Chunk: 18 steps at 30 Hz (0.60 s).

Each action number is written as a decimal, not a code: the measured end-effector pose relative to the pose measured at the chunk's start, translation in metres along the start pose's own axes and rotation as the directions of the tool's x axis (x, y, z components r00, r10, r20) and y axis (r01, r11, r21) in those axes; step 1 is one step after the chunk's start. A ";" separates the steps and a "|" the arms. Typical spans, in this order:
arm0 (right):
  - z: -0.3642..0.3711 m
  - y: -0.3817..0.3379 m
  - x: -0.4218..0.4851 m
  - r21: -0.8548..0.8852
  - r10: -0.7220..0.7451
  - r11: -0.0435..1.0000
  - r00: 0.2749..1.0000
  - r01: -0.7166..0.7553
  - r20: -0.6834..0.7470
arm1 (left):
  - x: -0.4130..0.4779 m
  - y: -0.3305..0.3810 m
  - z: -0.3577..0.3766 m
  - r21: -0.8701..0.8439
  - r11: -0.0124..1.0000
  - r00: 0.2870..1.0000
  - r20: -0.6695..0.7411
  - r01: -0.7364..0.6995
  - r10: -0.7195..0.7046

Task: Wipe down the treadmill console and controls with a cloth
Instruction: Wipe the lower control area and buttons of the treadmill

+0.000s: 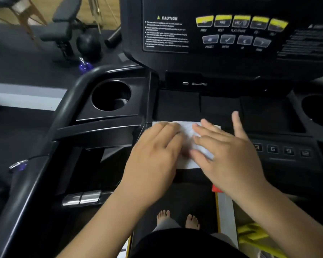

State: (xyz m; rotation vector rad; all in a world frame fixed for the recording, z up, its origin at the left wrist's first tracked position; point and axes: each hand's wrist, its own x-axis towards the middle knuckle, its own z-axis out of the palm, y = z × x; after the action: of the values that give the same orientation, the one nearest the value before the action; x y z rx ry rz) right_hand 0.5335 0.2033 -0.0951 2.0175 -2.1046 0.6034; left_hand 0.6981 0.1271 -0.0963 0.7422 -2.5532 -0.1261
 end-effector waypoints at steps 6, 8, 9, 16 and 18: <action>-0.018 0.017 -0.018 -0.014 -0.006 1.000 0.999 0.006 -0.032 | 0.007 0.004 0.014 -0.036 0.998 0.990 0.127 -0.057 0.061; -0.014 0.009 -0.020 0.063 0.003 0.998 1.000 -0.002 -0.019 | 0.014 0.011 0.021 -0.026 0.995 0.985 0.140 -0.094 0.097; -0.013 0.006 -0.024 0.085 0.020 0.996 1.000 -0.022 0.019 | 0.013 0.014 0.023 -0.033 0.994 0.984 0.143 -0.104 0.108; -0.019 0.011 -0.043 0.099 0.066 0.992 0.993 -0.077 0.102 | 0.002 0.025 0.023 0.025 0.995 0.985 0.151 -0.094 0.089; -0.021 0.019 -0.026 0.107 0.115 0.986 0.985 -0.129 0.130 | 0.016 0.025 0.027 0.099 0.993 0.983 0.180 -0.061 0.043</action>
State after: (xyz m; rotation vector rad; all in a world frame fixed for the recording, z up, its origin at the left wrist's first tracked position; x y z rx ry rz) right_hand 0.5134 0.2355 -0.0897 2.0455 -2.3301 0.6489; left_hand 0.6614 0.1386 -0.1074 0.7313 -2.7643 -0.0440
